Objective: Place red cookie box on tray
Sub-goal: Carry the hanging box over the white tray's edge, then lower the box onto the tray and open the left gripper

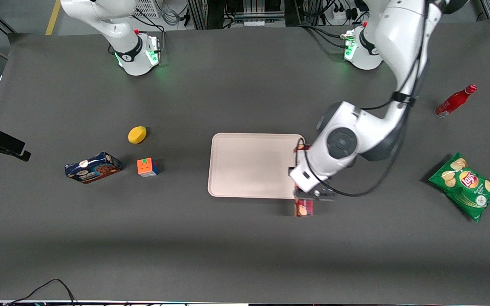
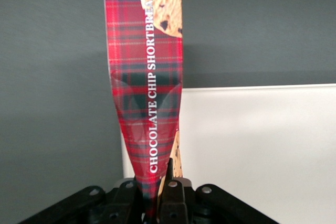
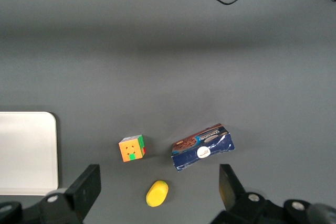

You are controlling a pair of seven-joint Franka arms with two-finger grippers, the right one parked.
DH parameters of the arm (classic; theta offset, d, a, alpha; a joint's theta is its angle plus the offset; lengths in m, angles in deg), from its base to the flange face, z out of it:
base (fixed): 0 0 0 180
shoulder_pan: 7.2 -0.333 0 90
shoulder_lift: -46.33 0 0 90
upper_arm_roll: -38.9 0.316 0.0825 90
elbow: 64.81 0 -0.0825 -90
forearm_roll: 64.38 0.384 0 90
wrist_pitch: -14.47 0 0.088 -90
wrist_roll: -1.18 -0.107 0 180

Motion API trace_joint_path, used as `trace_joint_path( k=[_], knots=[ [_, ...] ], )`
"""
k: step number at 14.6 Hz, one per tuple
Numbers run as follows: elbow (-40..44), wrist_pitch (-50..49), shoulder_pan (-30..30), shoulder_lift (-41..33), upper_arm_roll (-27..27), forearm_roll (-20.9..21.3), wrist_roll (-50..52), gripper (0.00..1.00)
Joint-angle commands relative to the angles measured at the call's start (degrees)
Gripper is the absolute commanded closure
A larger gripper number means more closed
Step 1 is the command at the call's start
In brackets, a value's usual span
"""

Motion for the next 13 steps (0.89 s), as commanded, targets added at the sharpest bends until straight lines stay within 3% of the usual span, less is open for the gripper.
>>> trace_joint_path(
  k=[1,7,13],
  knots=[
    [-12.73,11.64,1.73,-5.54,1.06,1.24,4.62,1.0],
    [-21.62,18.42,2.08,-9.23,0.97,1.5,8.04,1.0],
    [-26.19,22.72,3.22,-9.5,0.97,4.4,11.75,1.0]
  ],
)
